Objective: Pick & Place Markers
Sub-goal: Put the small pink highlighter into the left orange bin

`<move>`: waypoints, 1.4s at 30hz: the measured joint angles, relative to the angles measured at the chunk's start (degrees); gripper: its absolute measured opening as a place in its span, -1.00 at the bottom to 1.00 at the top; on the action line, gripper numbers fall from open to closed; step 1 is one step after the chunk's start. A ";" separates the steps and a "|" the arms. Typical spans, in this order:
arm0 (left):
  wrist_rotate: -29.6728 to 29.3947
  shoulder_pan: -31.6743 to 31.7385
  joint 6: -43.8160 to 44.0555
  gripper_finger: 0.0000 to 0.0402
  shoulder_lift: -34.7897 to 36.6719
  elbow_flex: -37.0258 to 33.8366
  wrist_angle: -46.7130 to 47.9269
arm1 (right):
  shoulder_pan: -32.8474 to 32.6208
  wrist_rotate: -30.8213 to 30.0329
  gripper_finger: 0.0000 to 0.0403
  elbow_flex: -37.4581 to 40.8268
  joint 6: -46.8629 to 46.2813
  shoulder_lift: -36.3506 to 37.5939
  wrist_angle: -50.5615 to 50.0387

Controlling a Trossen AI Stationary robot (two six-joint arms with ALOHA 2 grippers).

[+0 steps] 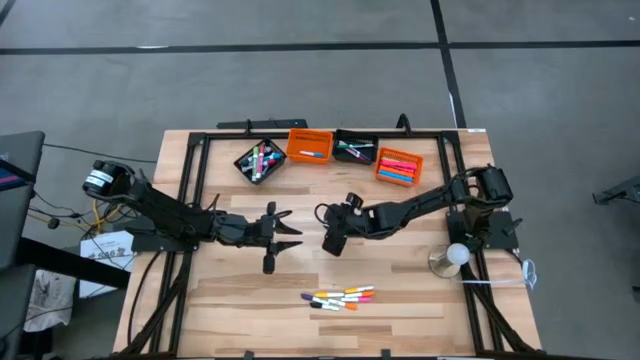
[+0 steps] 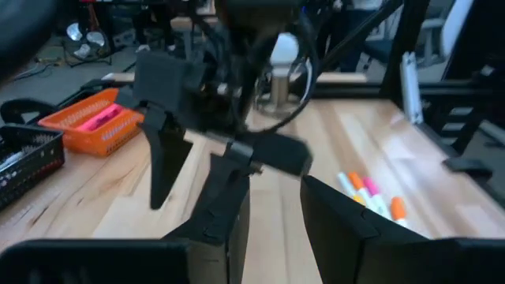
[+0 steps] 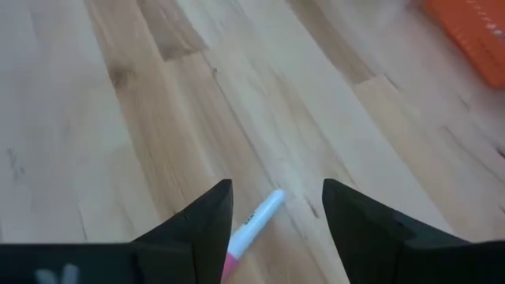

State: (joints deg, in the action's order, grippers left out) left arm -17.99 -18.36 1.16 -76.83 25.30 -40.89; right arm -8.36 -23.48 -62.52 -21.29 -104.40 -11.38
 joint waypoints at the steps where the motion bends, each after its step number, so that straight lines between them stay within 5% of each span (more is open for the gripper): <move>1: 0.04 -0.14 0.36 -0.43 0.37 0.00 -0.06 | -0.39 -1.05 -0.07 0.00 -0.97 0.00 -0.10; 18: 0.00 -0.52 0.82 -0.43 0.60 0.00 2.32 | 0.85 -0.21 -0.09 -0.59 -9.08 -10.73 1.82; 22: 0.01 -0.52 0.82 -0.43 0.60 0.00 2.36 | 1.46 0.82 -0.23 -0.57 -9.08 -10.83 0.91; 31: 0.01 -0.52 0.84 -0.43 0.60 0.00 2.41 | 1.65 1.26 -0.90 -0.82 -3.89 -10.75 0.32; 42: 0.01 -0.52 0.85 -0.43 0.60 0.00 2.52 | 6.23 1.28 -0.91 -12.15 7.72 -11.38 -13.27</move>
State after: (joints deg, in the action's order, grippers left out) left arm -17.98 -18.87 2.01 -76.23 25.30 -38.37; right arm -2.13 -22.20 -74.67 -13.58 -115.77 -24.65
